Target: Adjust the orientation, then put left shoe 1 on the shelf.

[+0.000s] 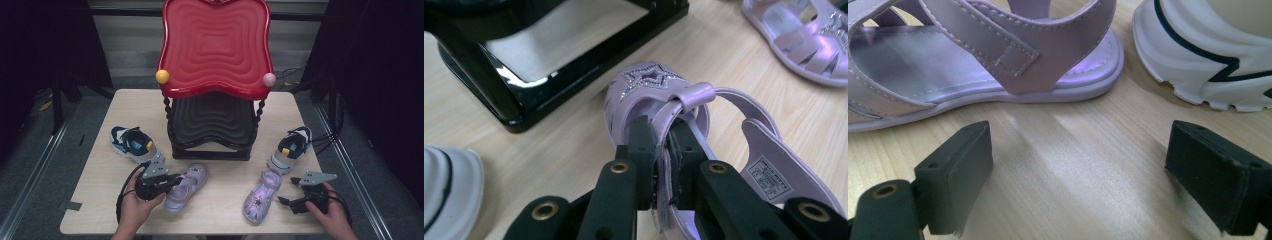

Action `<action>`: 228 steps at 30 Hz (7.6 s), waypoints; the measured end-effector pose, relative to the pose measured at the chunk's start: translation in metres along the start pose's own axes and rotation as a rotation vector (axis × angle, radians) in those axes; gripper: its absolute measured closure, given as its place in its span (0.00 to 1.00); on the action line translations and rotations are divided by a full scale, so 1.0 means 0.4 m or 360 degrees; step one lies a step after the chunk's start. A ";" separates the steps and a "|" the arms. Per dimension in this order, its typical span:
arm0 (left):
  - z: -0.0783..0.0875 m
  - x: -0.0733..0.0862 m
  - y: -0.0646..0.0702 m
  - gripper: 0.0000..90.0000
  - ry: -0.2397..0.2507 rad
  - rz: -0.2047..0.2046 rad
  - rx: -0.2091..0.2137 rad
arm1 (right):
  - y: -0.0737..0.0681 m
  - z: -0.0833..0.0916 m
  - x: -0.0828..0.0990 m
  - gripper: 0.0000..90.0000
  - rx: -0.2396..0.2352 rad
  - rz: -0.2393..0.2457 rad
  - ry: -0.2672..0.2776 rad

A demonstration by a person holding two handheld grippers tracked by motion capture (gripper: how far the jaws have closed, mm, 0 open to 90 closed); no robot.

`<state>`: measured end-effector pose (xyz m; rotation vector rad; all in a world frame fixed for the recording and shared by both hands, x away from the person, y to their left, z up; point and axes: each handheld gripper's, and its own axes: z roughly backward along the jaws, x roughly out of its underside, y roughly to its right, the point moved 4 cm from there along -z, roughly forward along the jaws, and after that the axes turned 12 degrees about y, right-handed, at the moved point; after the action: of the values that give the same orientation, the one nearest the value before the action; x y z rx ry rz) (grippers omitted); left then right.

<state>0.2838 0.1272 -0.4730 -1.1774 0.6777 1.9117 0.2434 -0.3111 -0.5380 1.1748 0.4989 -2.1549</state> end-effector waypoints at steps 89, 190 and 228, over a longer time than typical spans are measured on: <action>-0.122 -0.316 -0.054 0.92 0.0570 -0.0104 -0.0616 | 0.000 0.000 0.000 0.12 0.0002 -0.0002 0.0000; -0.220 -0.321 -0.082 0.57 0.0505 -0.0180 -0.0790 | -0.003 0.000 0.000 0.12 0.0012 -0.0003 0.0000; -0.130 -0.226 -0.045 0.32 0.0290 -0.0067 -0.0447 | -0.003 0.000 0.000 0.12 0.0012 -0.0003 0.0000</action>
<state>0.3486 0.0674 -0.4145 -1.5434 0.4837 1.9232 0.2424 -0.3103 -0.5379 1.1791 0.4927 -2.1604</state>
